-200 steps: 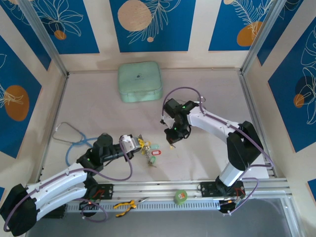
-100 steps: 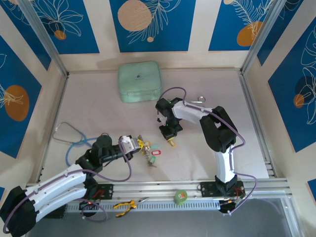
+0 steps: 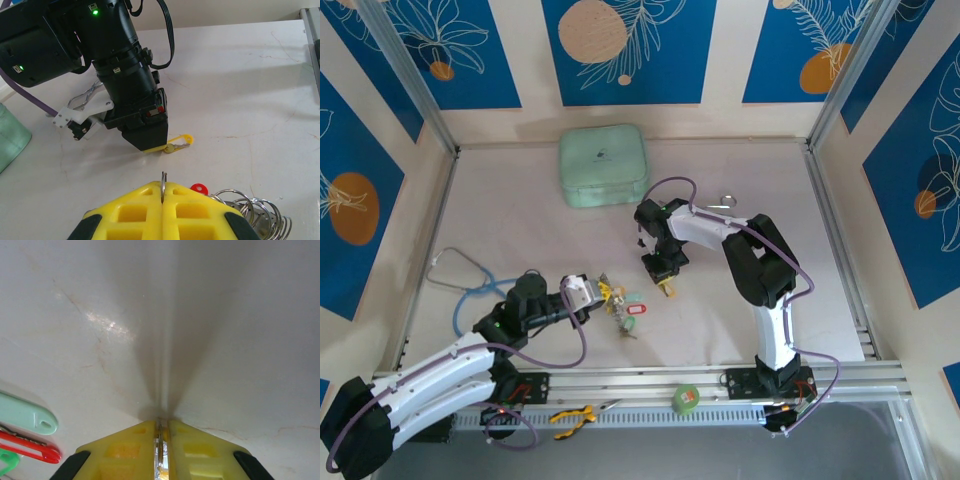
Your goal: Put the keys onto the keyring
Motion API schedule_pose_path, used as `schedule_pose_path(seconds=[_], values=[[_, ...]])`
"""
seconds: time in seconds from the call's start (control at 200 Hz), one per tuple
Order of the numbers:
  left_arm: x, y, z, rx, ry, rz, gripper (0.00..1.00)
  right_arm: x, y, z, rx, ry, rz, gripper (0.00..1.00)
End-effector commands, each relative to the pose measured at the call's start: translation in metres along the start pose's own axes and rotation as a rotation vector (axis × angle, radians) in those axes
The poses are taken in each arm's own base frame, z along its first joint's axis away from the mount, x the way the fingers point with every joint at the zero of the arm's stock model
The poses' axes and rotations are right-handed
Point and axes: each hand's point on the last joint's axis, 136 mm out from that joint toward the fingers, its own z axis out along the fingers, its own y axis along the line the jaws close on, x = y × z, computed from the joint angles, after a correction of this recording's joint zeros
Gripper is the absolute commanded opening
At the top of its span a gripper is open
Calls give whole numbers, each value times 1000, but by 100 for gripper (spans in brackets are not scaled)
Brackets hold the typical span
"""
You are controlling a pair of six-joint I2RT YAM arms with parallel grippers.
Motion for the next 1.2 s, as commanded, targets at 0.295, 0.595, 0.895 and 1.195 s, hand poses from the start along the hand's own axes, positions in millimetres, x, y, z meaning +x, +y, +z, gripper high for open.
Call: schedule_pose_path(seconds=[0.295, 0.595, 0.895, 1.195], values=[[-4, -1, 0, 4, -18, 25, 0, 2, 0, -8, -3, -2, 18, 14], [-4, -1, 0, 4, -17, 26, 0, 3, 0, -13, 6, -10, 17, 16], [-3, -1, 0, 3, -17, 24, 0, 4, 2, -13, -1, -7, 16, 13], [-3, -1, 0, 3, -16, 23, 0, 3, 3, -16, -1, -14, 11, 14]])
